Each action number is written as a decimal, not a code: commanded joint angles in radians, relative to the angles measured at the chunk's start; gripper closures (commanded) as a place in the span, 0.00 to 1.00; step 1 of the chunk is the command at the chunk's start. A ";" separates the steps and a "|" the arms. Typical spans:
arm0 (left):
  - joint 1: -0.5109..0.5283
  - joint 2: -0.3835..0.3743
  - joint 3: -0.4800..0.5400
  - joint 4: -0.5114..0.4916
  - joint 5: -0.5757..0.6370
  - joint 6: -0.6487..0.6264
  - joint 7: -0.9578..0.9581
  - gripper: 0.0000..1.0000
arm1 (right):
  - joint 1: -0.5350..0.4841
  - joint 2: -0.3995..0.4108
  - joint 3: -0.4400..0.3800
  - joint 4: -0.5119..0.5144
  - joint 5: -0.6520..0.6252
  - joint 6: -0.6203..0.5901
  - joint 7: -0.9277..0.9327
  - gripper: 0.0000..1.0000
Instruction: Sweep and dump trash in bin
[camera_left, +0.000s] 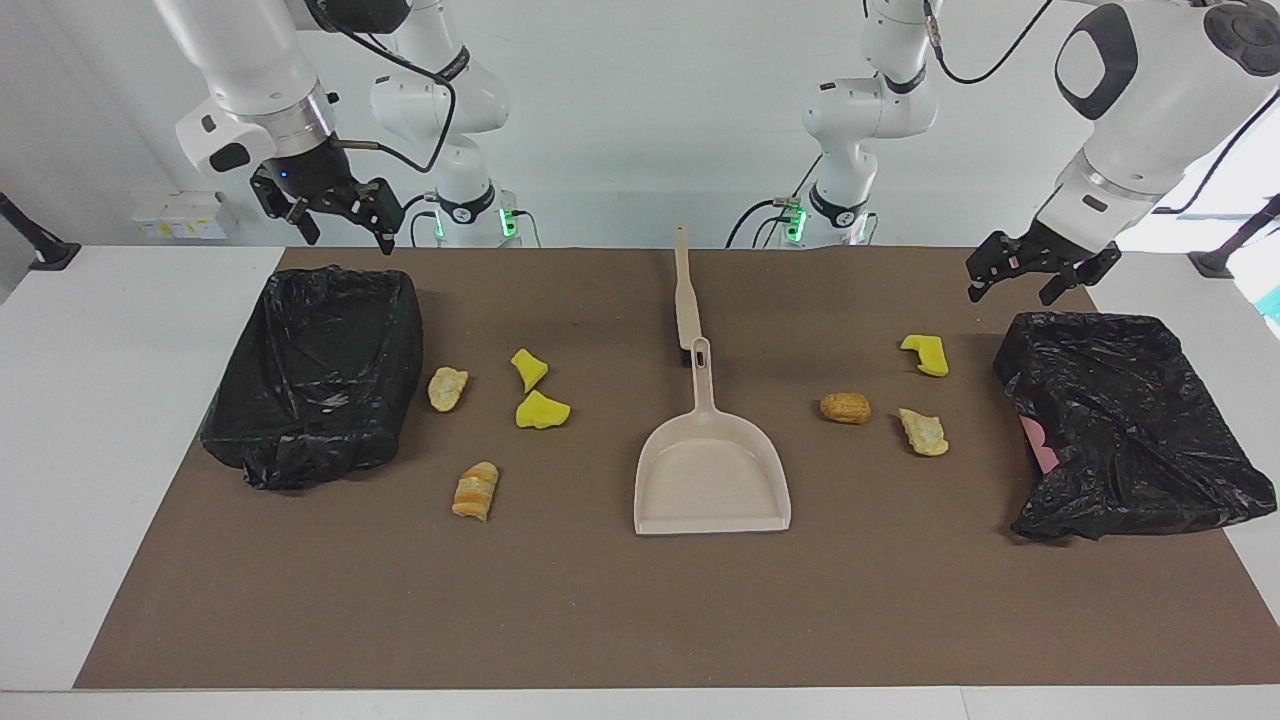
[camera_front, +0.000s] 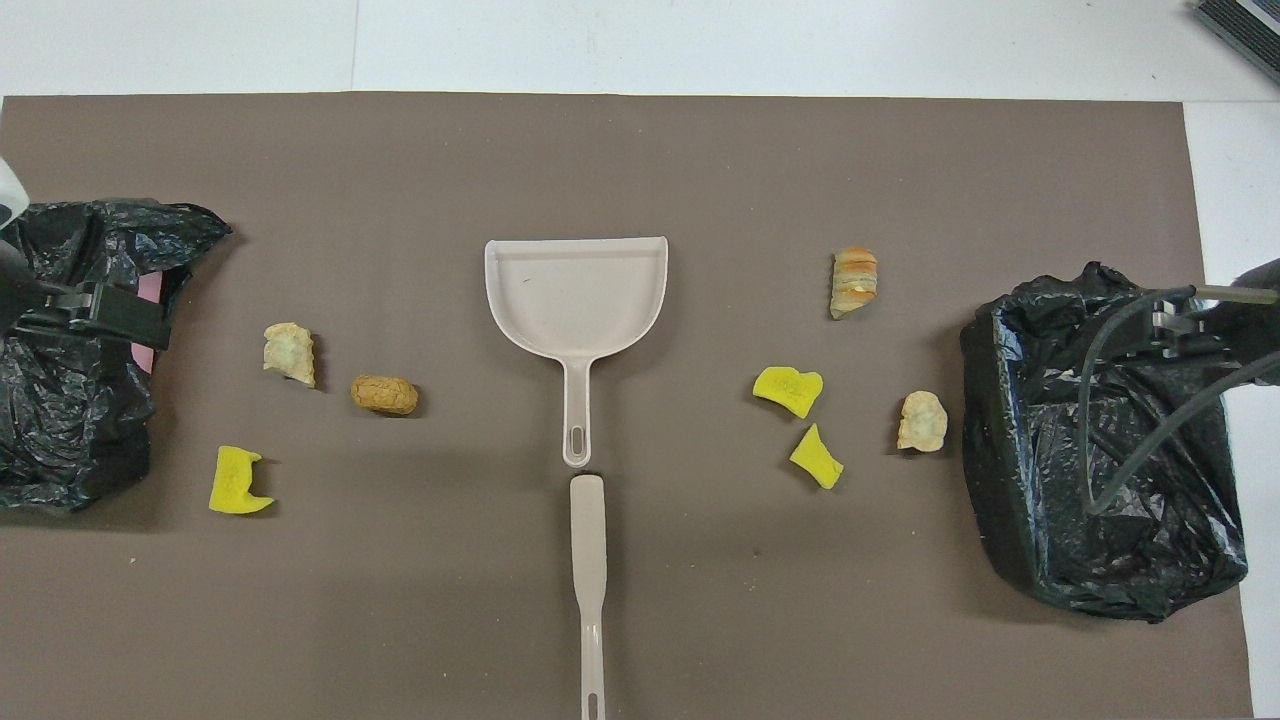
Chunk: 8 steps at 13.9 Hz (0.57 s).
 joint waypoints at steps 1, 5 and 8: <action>-0.004 -0.020 0.005 -0.015 0.009 -0.015 -0.005 0.00 | -0.013 -0.025 0.004 -0.036 0.013 0.029 -0.034 0.00; -0.004 -0.020 0.005 -0.015 0.009 -0.020 -0.003 0.00 | -0.014 -0.022 0.004 -0.032 0.013 0.029 -0.032 0.00; -0.008 -0.028 0.005 -0.026 0.007 -0.020 -0.002 0.00 | -0.014 -0.017 0.004 -0.026 0.013 0.029 -0.032 0.00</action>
